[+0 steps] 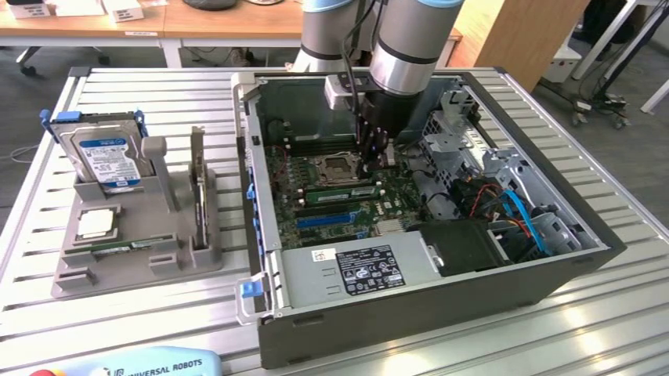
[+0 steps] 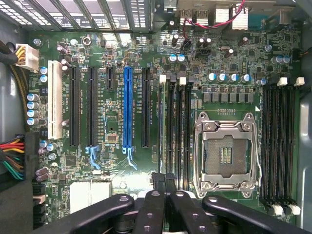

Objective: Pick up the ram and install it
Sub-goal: 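Press down the ram until it locks into place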

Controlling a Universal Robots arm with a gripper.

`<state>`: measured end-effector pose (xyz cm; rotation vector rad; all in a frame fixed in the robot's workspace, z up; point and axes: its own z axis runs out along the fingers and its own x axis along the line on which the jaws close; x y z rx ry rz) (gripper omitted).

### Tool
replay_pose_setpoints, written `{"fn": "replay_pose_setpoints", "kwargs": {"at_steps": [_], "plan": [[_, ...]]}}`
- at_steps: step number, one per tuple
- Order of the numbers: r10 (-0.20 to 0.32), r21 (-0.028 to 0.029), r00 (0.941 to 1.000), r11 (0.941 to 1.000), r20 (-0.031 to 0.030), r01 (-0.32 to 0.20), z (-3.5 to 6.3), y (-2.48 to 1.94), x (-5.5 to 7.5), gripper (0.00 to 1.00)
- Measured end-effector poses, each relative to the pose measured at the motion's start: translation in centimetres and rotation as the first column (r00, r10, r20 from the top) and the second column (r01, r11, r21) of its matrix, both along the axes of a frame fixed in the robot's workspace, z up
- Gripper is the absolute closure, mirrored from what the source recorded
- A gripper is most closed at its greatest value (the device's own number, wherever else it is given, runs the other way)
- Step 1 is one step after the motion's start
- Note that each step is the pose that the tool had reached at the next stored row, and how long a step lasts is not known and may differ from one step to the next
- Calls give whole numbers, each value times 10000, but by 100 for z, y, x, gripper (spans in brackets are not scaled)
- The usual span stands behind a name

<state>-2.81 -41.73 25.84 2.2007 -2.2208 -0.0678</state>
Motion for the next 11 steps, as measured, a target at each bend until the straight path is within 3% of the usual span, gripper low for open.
{"fn": "replay_pose_setpoints", "kwargs": {"at_steps": [11], "plan": [[-1, 0, 10000, 10000, 0, 1, -3, 0, 119, 90]]}}
